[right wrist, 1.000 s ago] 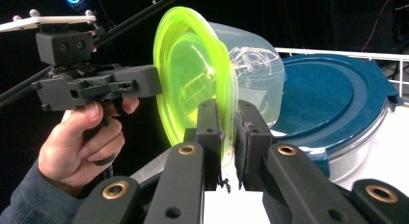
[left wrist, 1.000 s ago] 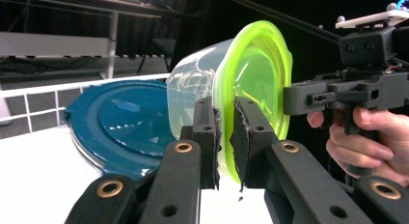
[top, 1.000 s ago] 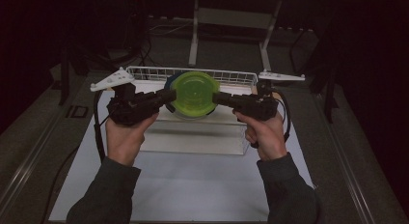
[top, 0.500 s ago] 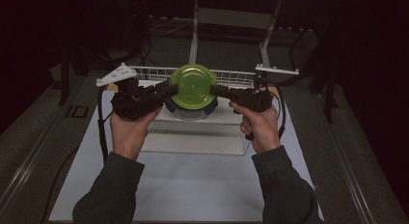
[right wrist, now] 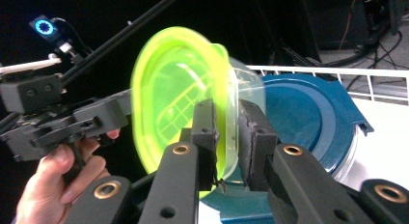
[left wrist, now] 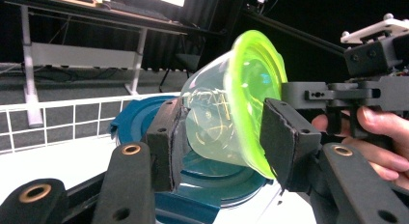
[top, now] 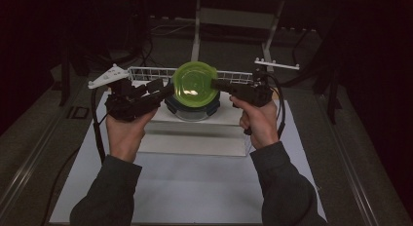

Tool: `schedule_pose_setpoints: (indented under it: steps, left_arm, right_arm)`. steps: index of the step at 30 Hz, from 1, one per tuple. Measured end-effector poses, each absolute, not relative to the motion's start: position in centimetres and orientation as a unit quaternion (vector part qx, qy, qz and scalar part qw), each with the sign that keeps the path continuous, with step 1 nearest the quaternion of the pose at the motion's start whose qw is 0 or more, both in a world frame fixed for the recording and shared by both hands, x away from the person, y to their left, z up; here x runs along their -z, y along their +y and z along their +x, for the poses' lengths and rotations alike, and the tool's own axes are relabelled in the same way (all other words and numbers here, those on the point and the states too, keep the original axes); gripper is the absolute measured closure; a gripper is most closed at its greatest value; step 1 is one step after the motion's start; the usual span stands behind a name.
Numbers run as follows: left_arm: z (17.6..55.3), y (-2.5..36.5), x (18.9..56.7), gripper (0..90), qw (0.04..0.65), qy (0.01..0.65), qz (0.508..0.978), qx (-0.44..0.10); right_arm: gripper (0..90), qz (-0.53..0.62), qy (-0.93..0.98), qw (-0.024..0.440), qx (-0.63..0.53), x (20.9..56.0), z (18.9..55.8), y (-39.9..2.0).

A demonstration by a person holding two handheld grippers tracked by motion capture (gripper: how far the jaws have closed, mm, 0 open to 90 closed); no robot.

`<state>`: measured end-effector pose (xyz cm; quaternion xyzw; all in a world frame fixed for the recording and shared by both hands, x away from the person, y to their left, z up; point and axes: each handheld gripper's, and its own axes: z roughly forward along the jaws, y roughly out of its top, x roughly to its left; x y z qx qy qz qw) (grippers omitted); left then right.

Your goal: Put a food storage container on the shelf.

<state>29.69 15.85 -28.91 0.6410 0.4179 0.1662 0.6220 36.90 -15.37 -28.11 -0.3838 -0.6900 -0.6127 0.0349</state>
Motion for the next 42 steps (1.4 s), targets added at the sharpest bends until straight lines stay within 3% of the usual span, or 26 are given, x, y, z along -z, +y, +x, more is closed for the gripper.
schedule_pose_setpoints:
  steps: [6,19,27,42]
  left_arm:
    - [30.0,15.4,29.0,52.3,0.625,0.417,0.639,-0.162]
    - [31.2,15.8,29.0,56.1,0.623,0.449,0.62,-0.163]
    - [31.4,15.4,28.9,55.4,0.624,0.443,0.624,-0.158]
    - [31.2,15.3,28.8,53.9,0.622,0.437,0.63,-0.159]
  right_arm:
    - [76.1,-0.4,-0.689,0.014,0.604,27.7,37.3,-14.9]
    - [72.1,-0.417,-0.676,0.019,0.608,27.2,38.0,-14.3]
    - [52.1,-0.42,-0.683,0.018,0.597,27.2,38.4,-14.1]
    - [37.6,-0.395,-0.702,0.035,0.591,27.3,37.5,-14.7]
